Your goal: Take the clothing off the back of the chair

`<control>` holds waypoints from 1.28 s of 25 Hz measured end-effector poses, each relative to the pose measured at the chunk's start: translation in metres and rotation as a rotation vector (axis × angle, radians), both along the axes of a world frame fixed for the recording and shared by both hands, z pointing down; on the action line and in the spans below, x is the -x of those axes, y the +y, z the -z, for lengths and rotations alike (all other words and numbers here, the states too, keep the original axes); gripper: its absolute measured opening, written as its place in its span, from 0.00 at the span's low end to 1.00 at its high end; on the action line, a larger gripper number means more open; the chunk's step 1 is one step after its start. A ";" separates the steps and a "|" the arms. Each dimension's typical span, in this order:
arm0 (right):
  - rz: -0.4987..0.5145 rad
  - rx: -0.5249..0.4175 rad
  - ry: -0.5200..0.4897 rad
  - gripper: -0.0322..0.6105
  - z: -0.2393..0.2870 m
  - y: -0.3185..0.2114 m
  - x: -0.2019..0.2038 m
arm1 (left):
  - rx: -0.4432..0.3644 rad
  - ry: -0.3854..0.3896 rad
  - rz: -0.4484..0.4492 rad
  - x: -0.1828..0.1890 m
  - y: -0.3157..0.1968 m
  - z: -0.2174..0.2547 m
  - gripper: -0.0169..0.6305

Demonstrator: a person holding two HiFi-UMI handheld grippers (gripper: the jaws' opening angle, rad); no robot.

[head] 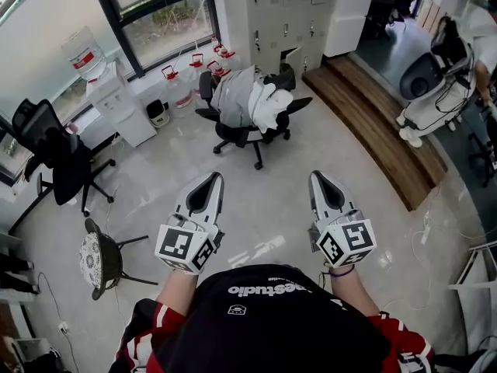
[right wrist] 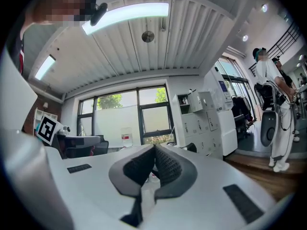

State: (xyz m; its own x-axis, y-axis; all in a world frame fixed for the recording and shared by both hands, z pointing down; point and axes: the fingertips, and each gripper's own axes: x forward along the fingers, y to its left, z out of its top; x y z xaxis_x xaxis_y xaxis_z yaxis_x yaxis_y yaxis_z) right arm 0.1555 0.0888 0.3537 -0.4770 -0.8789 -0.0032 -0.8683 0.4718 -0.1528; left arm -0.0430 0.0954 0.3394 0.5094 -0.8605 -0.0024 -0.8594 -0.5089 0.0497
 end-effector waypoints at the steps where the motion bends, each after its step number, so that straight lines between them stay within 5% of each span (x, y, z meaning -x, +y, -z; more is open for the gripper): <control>1: 0.006 0.002 -0.001 0.07 0.000 0.002 -0.004 | 0.001 -0.003 0.005 -0.004 0.003 0.000 0.07; 13: 0.040 0.045 -0.035 0.07 -0.025 0.005 -0.033 | 0.032 -0.040 0.037 -0.036 0.015 -0.015 0.07; 32: -0.007 0.063 0.019 0.07 -0.035 -0.059 -0.006 | 0.004 -0.031 0.018 -0.001 -0.069 -0.028 0.07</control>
State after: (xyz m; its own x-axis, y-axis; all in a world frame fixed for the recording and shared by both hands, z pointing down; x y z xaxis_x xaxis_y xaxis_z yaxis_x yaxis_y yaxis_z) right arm 0.1615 0.0294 0.3891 -0.4703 -0.8804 0.0614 -0.8746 0.4557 -0.1659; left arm -0.0423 0.0261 0.3670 0.4940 -0.8693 0.0166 -0.8693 -0.4936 0.0246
